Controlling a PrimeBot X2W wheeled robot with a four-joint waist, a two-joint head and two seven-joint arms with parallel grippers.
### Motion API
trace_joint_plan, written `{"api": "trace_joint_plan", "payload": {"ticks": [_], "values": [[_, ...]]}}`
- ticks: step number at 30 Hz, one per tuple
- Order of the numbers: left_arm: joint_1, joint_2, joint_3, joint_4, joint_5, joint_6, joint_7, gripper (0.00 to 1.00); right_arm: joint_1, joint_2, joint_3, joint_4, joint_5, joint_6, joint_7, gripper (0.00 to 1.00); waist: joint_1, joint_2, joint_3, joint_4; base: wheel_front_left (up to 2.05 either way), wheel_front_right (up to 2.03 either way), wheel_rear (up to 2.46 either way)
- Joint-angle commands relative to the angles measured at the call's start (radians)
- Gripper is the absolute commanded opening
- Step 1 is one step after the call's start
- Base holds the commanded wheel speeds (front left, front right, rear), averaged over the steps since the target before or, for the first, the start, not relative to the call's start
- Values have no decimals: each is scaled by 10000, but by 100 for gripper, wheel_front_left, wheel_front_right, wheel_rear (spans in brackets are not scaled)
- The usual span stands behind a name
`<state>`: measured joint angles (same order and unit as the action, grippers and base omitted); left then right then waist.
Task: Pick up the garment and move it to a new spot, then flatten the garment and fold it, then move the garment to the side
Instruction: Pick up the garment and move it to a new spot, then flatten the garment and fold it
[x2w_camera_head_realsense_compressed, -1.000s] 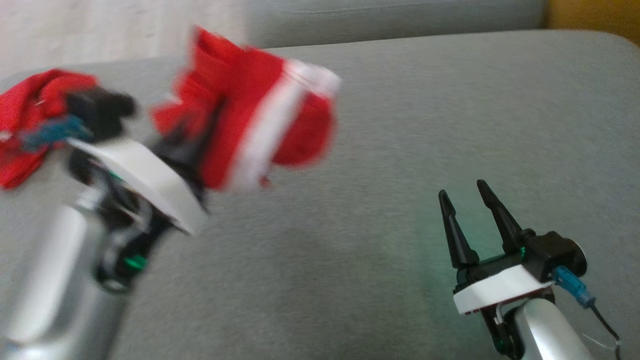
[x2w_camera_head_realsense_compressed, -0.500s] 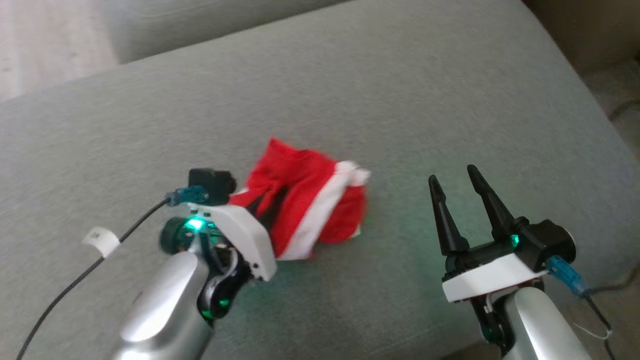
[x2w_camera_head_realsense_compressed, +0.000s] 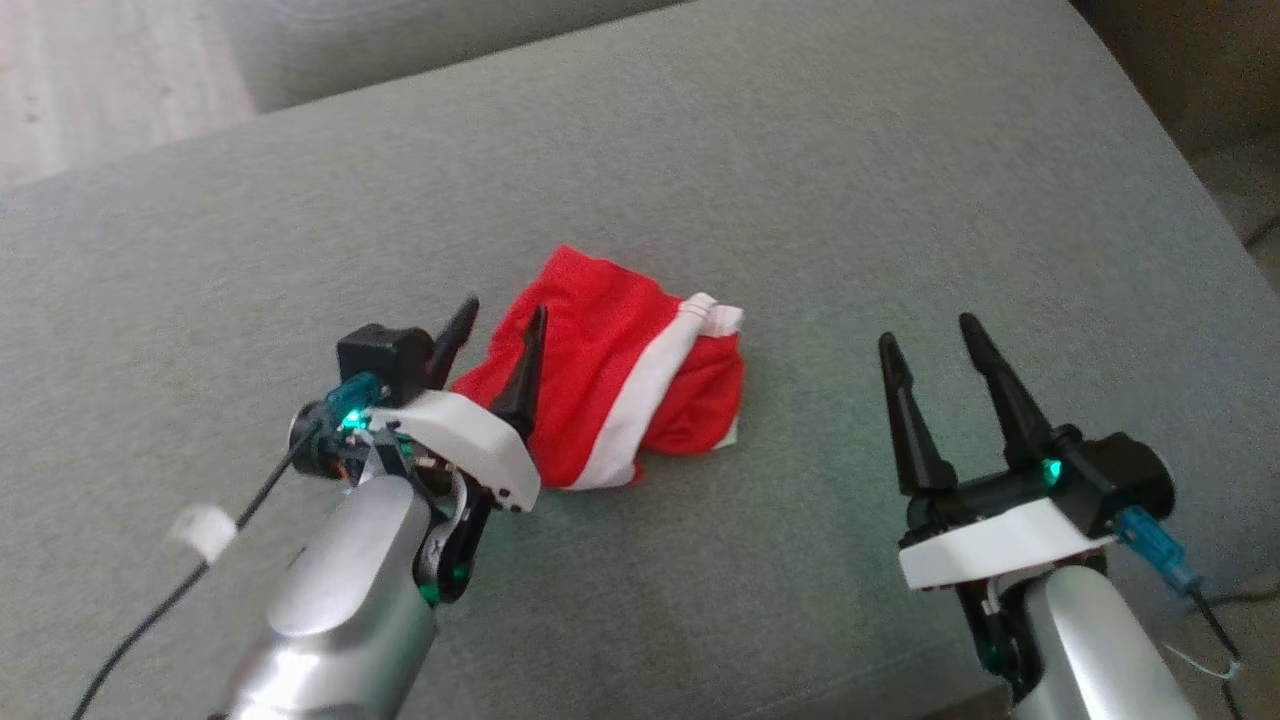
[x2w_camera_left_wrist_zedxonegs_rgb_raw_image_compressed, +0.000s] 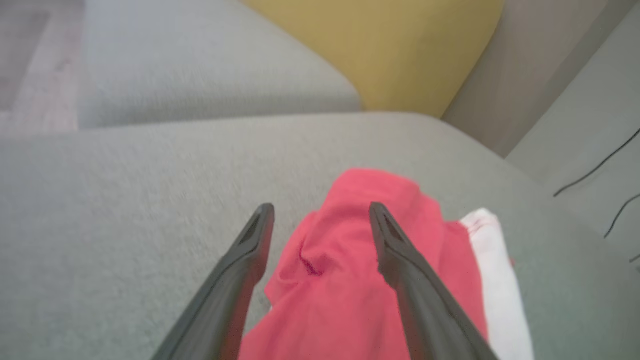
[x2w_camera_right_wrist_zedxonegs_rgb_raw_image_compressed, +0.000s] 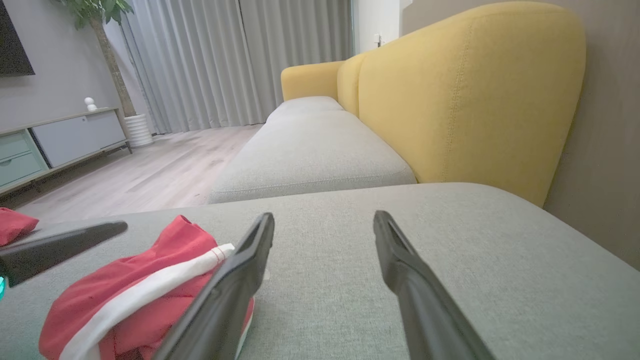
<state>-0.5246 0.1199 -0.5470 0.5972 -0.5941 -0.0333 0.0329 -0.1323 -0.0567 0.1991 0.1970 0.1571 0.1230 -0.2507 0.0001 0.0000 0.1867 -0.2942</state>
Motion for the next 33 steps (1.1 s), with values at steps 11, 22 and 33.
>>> {"api": "trace_joint_plan", "payload": {"ticks": [11, 22, 33], "values": [[2515, 598, 1456, -3142, 629, 1521, -2874, 100, 391, -379, -589, -1099, -743, 77, -111, 100, -1, 0, -1229, 1844, 0, 0, 0], [5795, 606, 3348, -4403, 2069, 1554, -2944, 100, 1277, -370, -1227, -859, -1073, 77, -111, 100, -1, 0, -1752, 2706, 0, 0, 0], [6827, -266, 4993, -4758, 3277, 454, -2945, 100, 1723, -48, -1648, -297, -943, 77, -111, 100, -1, 0, -1858, 2802, 0, 0, 0]]}}
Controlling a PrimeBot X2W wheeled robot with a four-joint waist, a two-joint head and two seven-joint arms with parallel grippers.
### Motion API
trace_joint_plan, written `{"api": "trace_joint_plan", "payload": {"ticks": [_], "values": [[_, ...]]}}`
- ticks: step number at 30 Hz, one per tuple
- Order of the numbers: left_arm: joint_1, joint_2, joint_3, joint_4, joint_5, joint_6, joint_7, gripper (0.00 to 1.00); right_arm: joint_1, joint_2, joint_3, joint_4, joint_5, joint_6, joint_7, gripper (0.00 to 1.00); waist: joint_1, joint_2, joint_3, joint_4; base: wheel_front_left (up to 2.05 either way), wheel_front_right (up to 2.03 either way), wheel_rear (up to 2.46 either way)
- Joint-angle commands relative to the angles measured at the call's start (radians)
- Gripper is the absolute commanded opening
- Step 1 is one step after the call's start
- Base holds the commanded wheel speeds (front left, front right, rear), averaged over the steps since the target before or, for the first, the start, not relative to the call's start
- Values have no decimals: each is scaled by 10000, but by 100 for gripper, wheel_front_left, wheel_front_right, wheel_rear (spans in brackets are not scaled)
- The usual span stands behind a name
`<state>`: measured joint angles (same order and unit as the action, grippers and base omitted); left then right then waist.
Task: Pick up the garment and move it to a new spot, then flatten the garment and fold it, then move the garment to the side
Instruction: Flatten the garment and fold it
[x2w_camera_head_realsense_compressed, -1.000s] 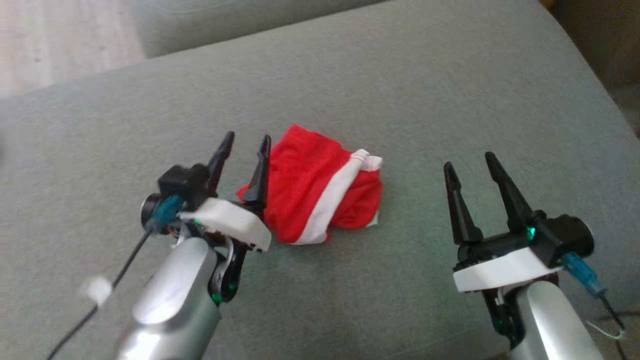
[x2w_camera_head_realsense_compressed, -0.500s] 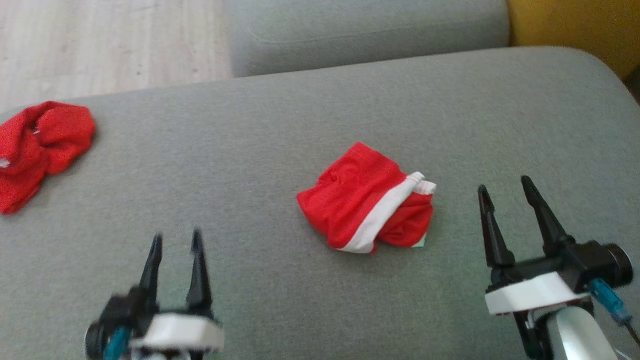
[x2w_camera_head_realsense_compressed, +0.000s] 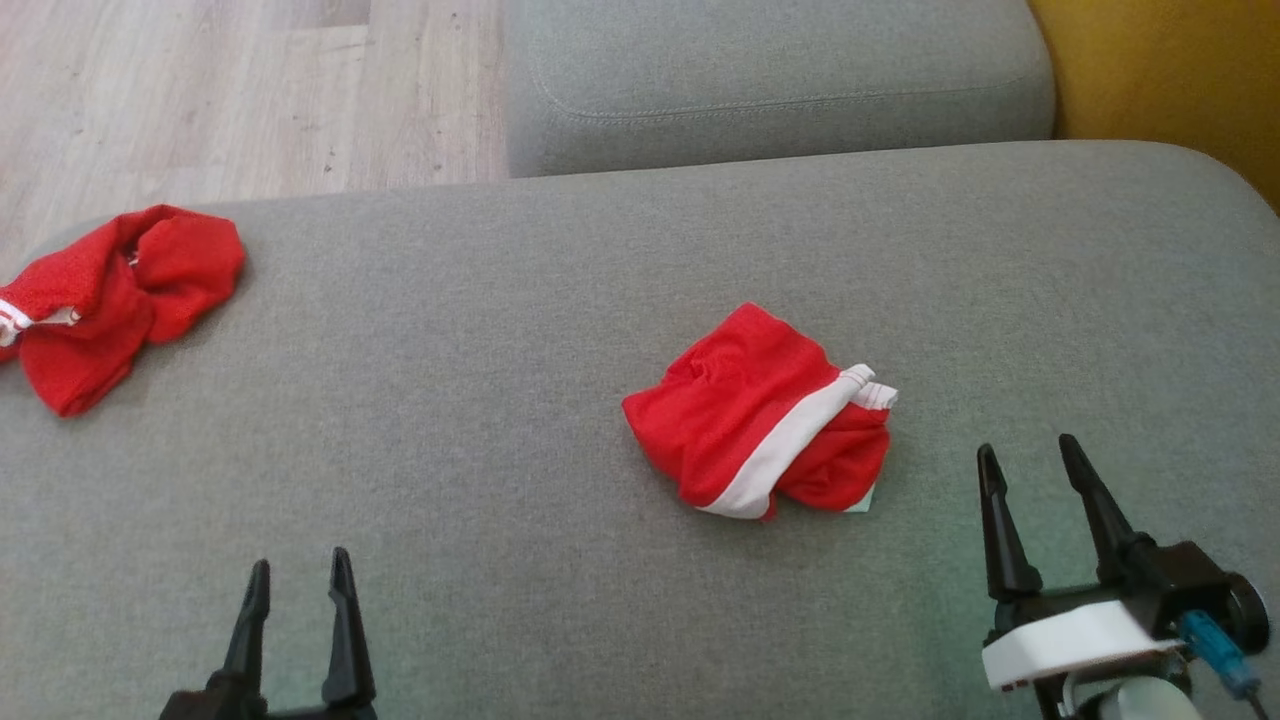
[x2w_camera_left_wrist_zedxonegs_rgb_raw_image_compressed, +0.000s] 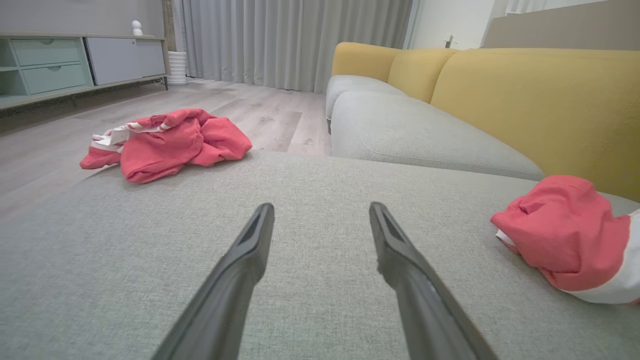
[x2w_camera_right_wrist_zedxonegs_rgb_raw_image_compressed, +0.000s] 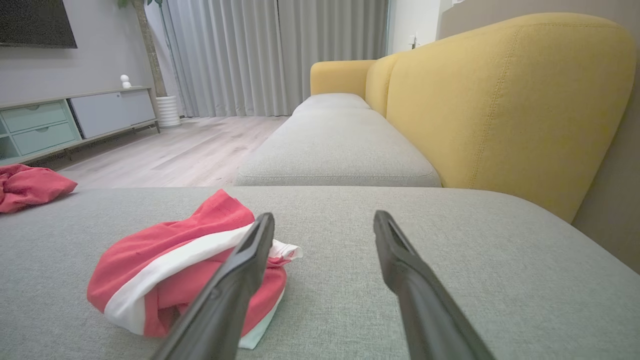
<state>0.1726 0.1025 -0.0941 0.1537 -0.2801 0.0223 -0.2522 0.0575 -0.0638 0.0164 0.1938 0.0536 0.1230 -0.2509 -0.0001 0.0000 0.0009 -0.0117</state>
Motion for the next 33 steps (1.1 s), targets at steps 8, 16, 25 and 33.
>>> {"api": "trace_joint_plan", "payload": {"ticks": [8, 16, 25, 33], "values": [[-131, -377, 949, -166, 475, -570, -94, 100, -214, 81, 250, -191, 129, 77, -109, 100, 1, 0, 16, -148, 0, 0, 0], [-237, -490, 1190, 24, 667, -810, -95, 100, -249, 107, 298, -154, 182, 77, -109, 100, 1, 0, 58, -190, 0, 0, 0], [-267, -518, 1322, 125, 653, -877, -95, 100, -285, 121, 334, -175, 216, 77, -109, 100, 1, 0, 68, -191, 0, 0, 0], [-325, -521, 1145, 13, 549, -759, -95, 100, -919, 127, 649, -433, 673, 77, -109, 100, 1, 0, 247, -143, 0, 0, 0]]}}
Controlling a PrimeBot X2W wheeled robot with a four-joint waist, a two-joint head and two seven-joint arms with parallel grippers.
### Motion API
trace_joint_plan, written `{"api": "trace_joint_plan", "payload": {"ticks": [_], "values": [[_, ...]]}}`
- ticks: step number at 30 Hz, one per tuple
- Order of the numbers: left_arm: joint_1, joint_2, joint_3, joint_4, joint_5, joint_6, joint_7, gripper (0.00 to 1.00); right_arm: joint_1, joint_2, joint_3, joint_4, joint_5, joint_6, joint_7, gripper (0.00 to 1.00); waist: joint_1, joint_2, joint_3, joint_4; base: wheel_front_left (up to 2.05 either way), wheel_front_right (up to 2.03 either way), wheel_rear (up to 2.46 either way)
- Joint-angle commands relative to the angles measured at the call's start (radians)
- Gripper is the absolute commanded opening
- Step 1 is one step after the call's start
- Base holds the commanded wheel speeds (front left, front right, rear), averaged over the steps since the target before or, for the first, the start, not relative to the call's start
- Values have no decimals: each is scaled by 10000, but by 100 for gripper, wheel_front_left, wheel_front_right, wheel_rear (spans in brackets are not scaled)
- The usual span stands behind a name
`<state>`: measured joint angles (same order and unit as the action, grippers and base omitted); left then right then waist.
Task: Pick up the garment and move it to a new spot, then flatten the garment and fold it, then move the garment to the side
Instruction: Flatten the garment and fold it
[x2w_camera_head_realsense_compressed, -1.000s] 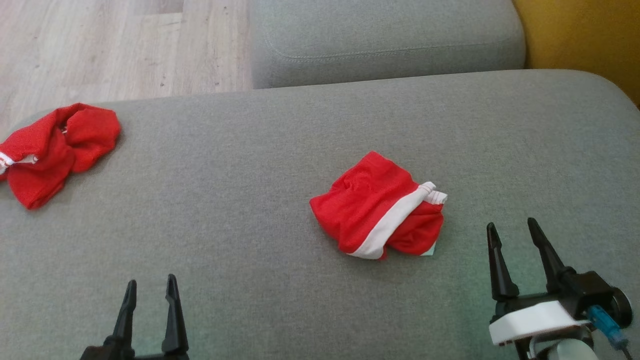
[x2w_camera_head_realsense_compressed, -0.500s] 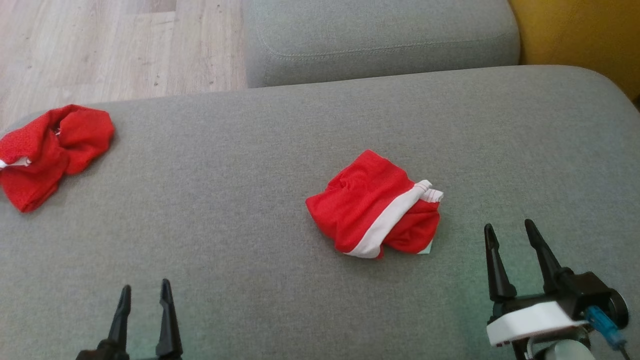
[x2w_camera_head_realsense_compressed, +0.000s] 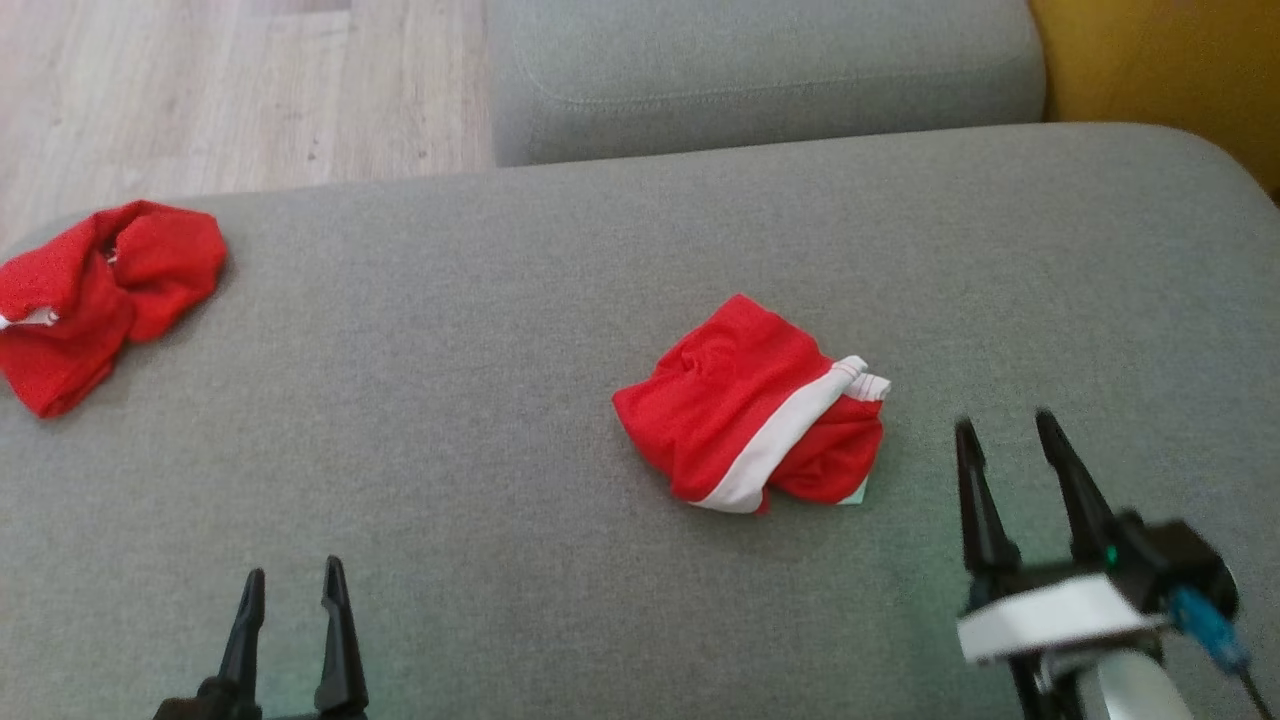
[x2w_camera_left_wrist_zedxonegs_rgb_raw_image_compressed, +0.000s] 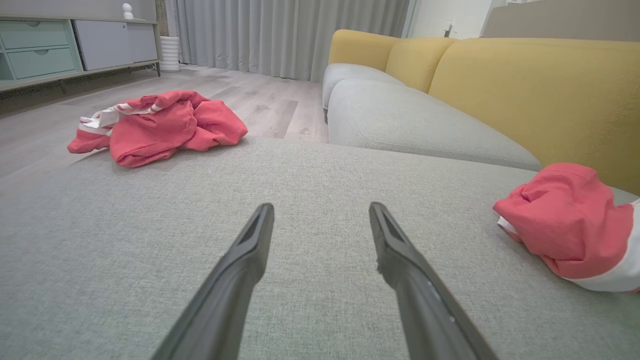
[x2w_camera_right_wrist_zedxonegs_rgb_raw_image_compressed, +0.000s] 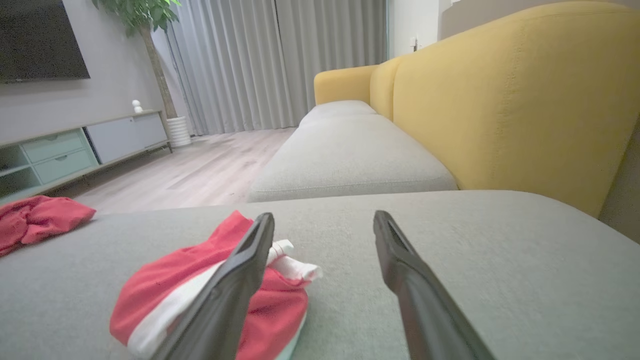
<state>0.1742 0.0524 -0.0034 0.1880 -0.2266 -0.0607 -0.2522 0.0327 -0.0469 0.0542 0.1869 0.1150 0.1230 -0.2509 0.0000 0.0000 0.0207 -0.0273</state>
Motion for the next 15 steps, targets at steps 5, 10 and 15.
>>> {"api": "trace_joint_plan", "payload": {"ticks": [5, 10, 15], "values": [[-470, -21, 124, -383, -18, 120, -95, 100, -1902, -39, 860, 769, 1047, 77, 787, 100, 0, 0, 247, 73, 0, 0, 0], [-585, -21, -70, -346, -71, 147, -95, 100, -3138, -36, 1234, 2302, 2398, 77, 2737, 100, 0, 0, 428, 247, 0, 0, 0], [-620, -21, -193, -278, -146, 182, -95, 100, -3679, -35, 1403, 3095, 3495, 77, 3514, 100, 0, 0, 482, 432, 0, 0, 0]]}}
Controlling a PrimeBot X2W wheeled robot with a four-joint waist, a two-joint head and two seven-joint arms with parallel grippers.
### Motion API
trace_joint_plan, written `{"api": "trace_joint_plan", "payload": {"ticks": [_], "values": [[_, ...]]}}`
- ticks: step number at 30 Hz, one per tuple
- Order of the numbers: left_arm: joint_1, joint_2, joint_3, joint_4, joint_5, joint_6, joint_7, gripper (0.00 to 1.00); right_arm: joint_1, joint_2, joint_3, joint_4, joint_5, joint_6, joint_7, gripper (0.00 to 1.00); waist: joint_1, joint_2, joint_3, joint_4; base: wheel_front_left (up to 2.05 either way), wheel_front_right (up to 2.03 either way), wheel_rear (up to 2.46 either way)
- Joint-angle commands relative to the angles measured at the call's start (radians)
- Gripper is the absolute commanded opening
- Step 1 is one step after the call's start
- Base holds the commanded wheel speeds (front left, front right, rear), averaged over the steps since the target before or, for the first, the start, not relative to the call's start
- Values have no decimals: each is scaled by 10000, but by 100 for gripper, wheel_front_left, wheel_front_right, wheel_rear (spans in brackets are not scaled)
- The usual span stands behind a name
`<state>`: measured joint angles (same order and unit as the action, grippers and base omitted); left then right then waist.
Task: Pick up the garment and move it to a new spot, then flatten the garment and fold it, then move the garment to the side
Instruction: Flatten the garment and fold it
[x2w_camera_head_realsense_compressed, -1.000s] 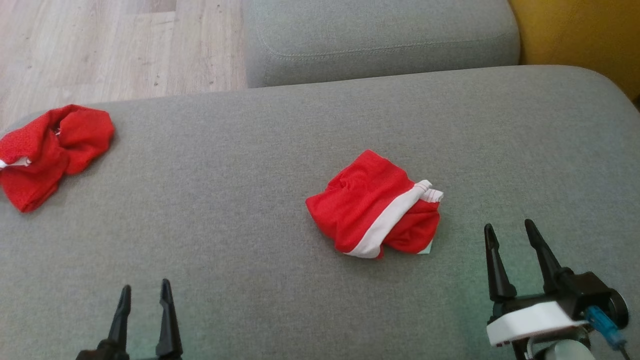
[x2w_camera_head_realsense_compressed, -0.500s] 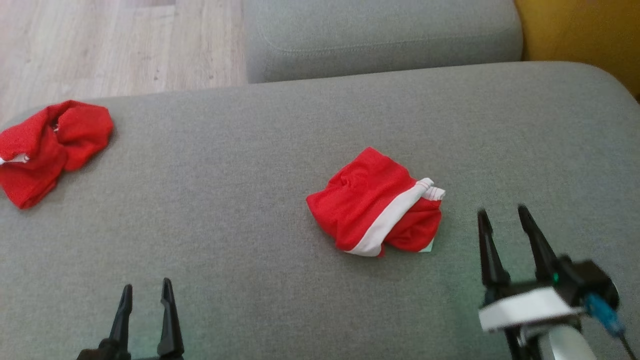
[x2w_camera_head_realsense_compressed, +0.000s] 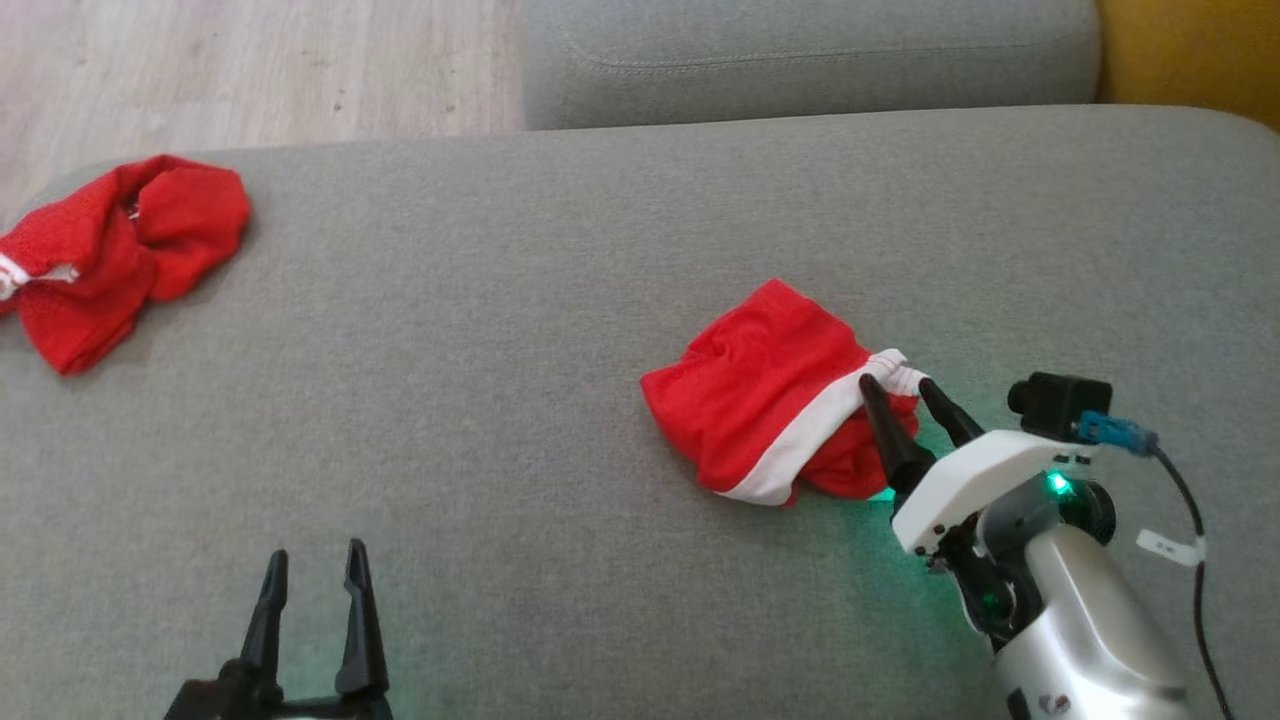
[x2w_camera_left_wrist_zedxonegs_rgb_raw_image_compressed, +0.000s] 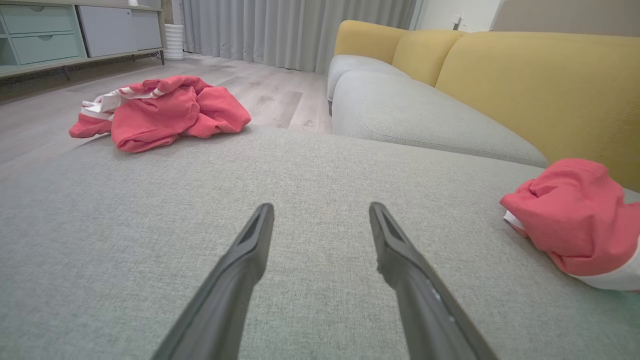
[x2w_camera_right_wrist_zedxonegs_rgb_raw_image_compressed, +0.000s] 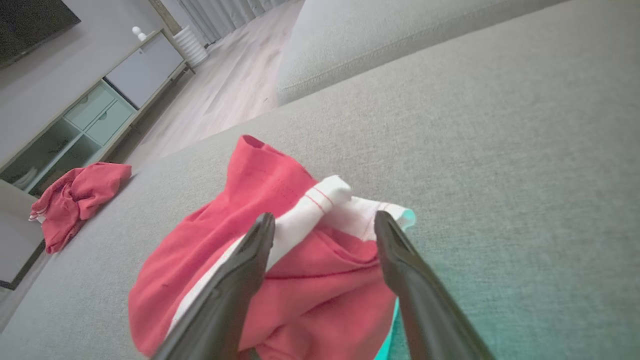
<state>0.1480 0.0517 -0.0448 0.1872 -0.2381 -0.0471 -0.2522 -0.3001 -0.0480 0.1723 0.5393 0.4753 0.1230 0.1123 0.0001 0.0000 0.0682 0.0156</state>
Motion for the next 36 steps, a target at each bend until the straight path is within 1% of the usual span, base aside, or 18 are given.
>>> {"api": "trace_joint_plan", "payload": {"ticks": [1, 7, 9, 14, 22, 23, 24, 25, 27, 28, 32, 36], "values": [[-352, -14, 205, -254, -29, 49, -95, 100, -442, -24, 201, -264, 82, 77, -8, 100, -1, 0, 25, 46, 0, 0, 0], [-309, -14, 224, -226, 18, 69, -95, 100, -844, -23, 270, 357, 1509, 77, 211, 100, -1, 0, 74, 194, 0, 0, 0], [-305, -14, 215, -207, 32, 64, -95, 100, -992, -23, 358, 489, 1765, 77, 213, 100, -1, 0, 77, 215, 0, 0, 0], [-328, -14, 114, -162, 31, 79, -95, 100, -1270, -23, 491, 697, 2099, 77, 259, 100, -1, 0, 68, 219, 0, 0, 0], [-372, -14, -64, -160, 2, 136, -95, 100, -1561, -23, 706, 1008, 2321, 77, 513, 100, -1, 0, 119, 237, 0, 0, 0], [-392, -14, -77, -146, -3, 125, -95, 100, -1601, -22, 711, 1050, 2332, 77, 502, 99, -1, 0, 131, 251, 0, 0, 0], [-408, -14, -86, -131, -8, 113, -95, 100, -1646, -22, 722, 1094, 2344, 77, 491, 80, -1, 0, 141, 266, 0, 0, 0], [-421, -14, -88, -116, -13, 105, -95, 100, -1705, -22, 707, 1141, 2293, 77, 420, 41, -1, 0, 151, 279, 0, 0, 0], [-442, -14, -86, -86, -21, 96, -95, 100, -1829, -22, 647, 1213, 2241, 77, 252, 9, -1, 0, 164, 316, 0, 0, 0], [-449, -14, -83, -72, -23, 91, -95, 100, -1896, -22, 611, 1239, 2192, 77, 160, 0, -1, 0, 166, 333, 0, 0, 0], [-434, -14, -85, -17, -54, 93, -95, 100, -2090, -22, 770, 1030, 2193, 77, 120, 0, -1, 0, 128, 371, 0, 0, 0], [-402, -14, -115, 10, -114, 104, -95, 100, -2196, -22, 1111, 310, 2438, 77, 375, 0, -1, 0, 59, 396, 0, 0, 0]]}}
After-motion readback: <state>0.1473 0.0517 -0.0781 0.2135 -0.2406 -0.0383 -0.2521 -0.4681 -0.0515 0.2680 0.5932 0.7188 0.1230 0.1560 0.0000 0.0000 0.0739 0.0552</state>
